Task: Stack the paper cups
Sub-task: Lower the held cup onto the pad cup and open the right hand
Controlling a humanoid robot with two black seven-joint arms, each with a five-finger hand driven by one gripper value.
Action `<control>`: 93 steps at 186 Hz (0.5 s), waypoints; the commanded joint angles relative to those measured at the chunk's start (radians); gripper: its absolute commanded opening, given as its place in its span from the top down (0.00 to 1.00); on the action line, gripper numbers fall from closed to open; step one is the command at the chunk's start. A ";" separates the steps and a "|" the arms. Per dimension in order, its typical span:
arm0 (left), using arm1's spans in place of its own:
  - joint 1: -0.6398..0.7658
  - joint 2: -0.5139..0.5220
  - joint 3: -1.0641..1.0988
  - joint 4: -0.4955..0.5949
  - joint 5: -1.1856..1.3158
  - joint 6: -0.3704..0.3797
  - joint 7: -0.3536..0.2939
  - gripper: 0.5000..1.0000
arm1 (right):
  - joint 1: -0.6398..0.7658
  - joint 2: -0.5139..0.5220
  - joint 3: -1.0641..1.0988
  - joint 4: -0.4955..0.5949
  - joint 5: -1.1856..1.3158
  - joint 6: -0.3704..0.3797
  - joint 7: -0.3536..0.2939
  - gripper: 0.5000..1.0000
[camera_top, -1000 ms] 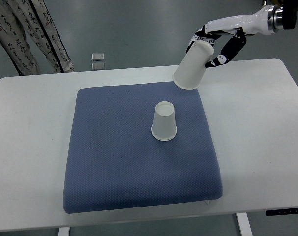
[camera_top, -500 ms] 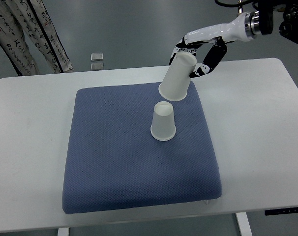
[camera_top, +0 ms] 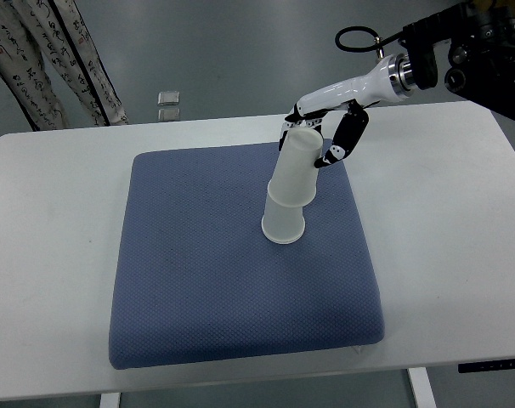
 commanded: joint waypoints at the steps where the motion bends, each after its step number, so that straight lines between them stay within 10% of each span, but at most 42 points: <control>1: 0.000 0.000 0.000 0.000 0.000 0.000 0.000 0.00 | -0.005 0.009 -0.005 -0.006 -0.003 0.000 -0.002 0.93; 93: 0.000 0.000 0.000 0.000 0.000 0.000 0.000 0.00 | -0.013 0.049 -0.006 -0.021 -0.005 0.000 -0.003 0.85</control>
